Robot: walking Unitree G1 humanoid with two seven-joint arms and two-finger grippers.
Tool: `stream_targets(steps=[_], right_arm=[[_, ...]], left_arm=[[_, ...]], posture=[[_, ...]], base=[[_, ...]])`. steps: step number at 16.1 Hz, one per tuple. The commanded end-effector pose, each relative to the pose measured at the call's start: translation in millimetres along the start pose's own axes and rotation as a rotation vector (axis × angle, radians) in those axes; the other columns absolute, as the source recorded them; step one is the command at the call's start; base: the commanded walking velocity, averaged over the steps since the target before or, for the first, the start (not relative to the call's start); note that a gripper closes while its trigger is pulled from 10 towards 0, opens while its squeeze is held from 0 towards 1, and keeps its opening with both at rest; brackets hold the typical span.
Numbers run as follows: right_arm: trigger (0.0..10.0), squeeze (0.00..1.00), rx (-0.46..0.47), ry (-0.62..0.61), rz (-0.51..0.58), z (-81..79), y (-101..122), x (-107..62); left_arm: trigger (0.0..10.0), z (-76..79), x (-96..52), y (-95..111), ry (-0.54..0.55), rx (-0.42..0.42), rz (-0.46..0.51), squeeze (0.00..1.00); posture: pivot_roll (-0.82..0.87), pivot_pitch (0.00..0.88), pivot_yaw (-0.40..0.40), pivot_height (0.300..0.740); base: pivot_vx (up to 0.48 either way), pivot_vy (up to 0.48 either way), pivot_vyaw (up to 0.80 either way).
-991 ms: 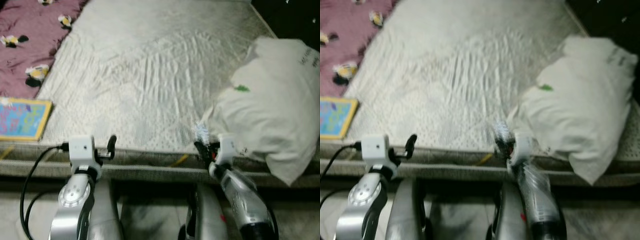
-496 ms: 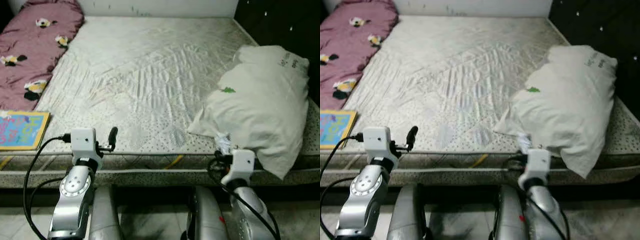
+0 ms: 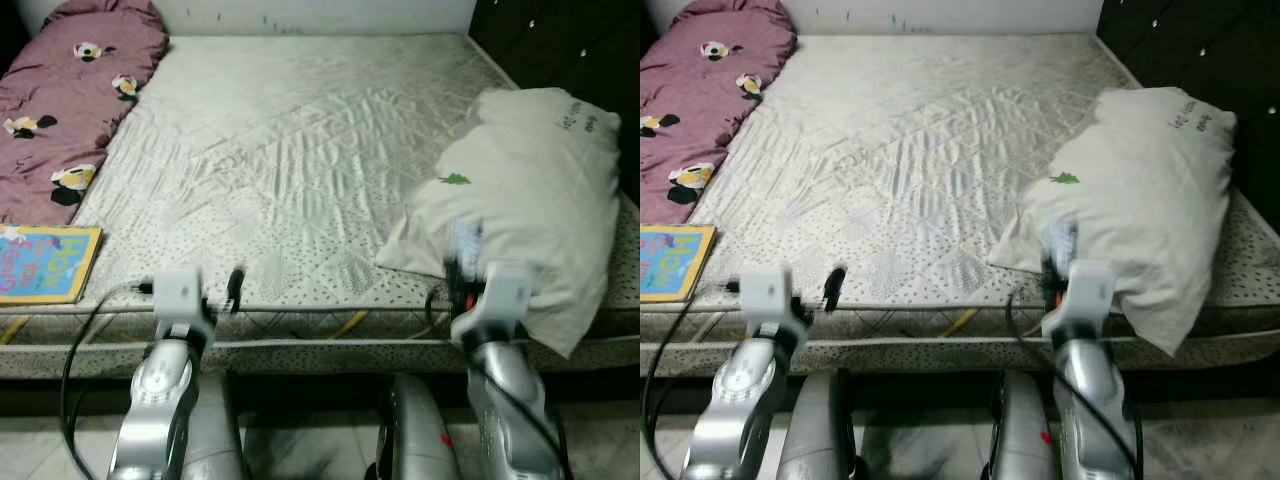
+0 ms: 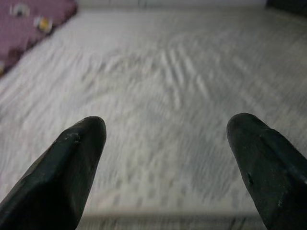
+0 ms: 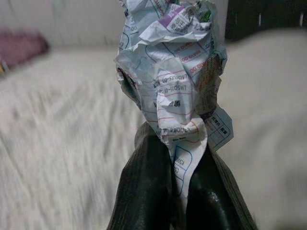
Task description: Clean up the room
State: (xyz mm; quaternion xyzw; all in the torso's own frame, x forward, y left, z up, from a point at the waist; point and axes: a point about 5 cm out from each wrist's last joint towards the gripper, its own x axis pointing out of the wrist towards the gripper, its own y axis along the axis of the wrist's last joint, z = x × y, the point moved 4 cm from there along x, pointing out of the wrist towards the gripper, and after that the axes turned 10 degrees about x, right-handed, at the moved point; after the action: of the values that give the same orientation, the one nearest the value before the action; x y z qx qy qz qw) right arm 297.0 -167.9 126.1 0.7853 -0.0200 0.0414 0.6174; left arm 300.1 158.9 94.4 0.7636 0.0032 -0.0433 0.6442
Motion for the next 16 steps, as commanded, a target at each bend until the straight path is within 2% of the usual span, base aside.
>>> stream_targets(steps=[1,3,4,7,10,12,16], right_arm=[[10.0,0.0,0.025,0.025,0.017,-8.9,6.1,5.9],[10.0,0.0,0.05,0.038,-0.01,-17.8,-3.7,15.5],[10.0,0.0,0.05,0.07,-0.02,-27.0,-9.2,20.9],[10.0,0.0,0.035,0.085,-0.051,-33.4,-19.5,26.0],[10.0,0.0,0.021,0.084,-0.074,-30.6,-25.6,26.3],[10.0,0.0,0.025,0.051,-0.072,-18.5,-23.5,24.6],[10.0,0.0,0.038,0.02,-0.077,-11.7,-23.7,17.7]], left_arm=[[10.0,-6.2,2.2,0.8,0.008,0.023,0.005,0.0],[10.0,-4.5,3.2,-2.2,0.005,0.017,-0.003,0.0],[10.0,1.7,3.1,-1.9,-0.013,0.016,-0.001,0.0],[10.0,6.9,2.4,1.6,-0.023,0.014,0.011,0.0],[10.0,4.1,1.2,1.0,-0.012,0.003,0.008,0.0],[10.0,1.6,-2.3,0.0,-0.013,-0.005,0.002,0.0],[10.0,3.4,-3.3,-0.8,-0.029,-0.004,-0.003,0.0]], posture=[[-0.06,0.0,-0.019,0.537],[-0.05,0.0,-0.026,0.537],[-0.05,0.0,-0.031,0.537],[-0.03,0.001,-0.045,0.537],[-0.02,0.017,-0.06,0.537],[-0.03,0.037,-0.058,0.537],[-0.04,0.048,-0.052,0.537]], base=[[0.0,0.0,0.0],[0.0,0.0,0.0],[0.0,0.0,0.0],[0.0,0.0,0.0],[0.0,0.0,0.0],[0.0,0.0,-0.67],[0.0,0.0,-0.8]])
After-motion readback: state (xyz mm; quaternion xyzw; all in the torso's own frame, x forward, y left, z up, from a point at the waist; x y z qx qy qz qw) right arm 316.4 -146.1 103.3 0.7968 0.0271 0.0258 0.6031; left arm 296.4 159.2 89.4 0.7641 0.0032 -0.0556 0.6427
